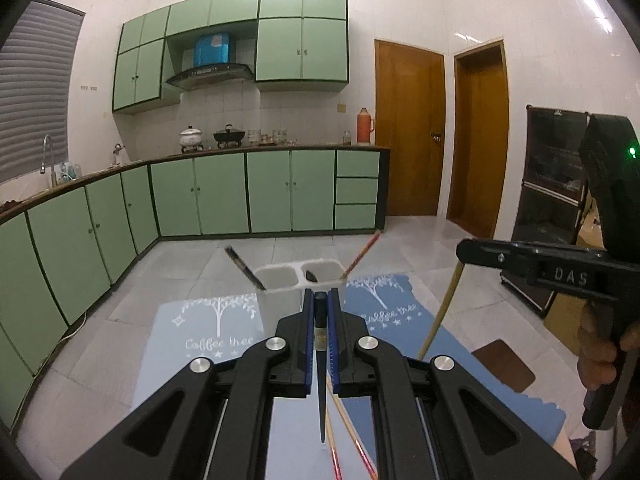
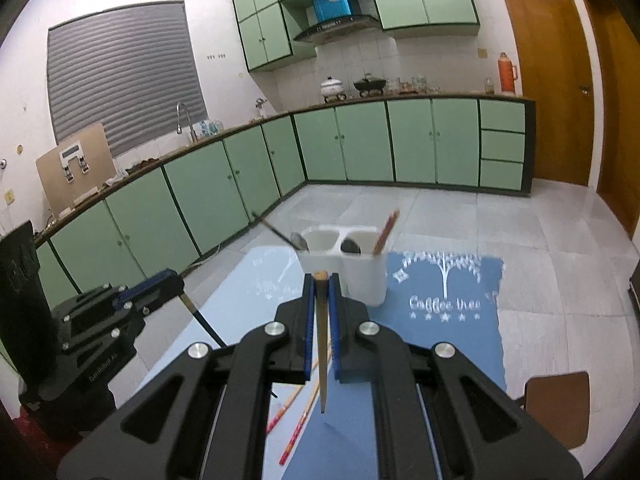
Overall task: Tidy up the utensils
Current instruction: 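Lift both chopsticks and carry them over the white holder, then drop both chopsticks into the holder and open both tools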
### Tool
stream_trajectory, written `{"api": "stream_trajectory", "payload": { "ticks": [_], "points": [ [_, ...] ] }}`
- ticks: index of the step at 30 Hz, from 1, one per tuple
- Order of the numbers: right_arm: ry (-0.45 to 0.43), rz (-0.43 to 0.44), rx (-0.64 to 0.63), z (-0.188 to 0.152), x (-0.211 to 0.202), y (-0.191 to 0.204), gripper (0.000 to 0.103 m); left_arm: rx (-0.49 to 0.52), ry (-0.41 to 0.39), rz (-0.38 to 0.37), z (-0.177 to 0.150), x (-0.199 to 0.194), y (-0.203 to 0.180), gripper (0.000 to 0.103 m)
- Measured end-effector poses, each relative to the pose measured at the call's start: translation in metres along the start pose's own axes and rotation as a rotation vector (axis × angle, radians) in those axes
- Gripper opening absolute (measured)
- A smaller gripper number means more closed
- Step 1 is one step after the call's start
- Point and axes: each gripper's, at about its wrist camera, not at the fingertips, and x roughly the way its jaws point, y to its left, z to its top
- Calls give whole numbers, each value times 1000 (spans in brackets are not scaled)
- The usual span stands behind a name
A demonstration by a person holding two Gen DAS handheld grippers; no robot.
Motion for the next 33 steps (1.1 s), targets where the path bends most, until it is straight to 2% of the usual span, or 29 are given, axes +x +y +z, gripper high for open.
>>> {"api": "stream_trajectory", "payload": {
  "ticks": [10, 18, 24, 33],
  "points": [
    [-138, -29, -20, 75, 11, -7, 6, 5, -145, 19, 65, 12, 11, 6],
    [-214, -103, -71, 121, 40, -13, 6, 20, -254, 55, 125, 52, 21, 6],
    [-206, -145, -77, 130, 85, -33, 6, 12, -244, 71, 134, 102, 29, 6],
    [-105, -145, -38, 104, 145, -65, 6, -10, -147, 92, 101, 174, 42, 6]
  ]
}}
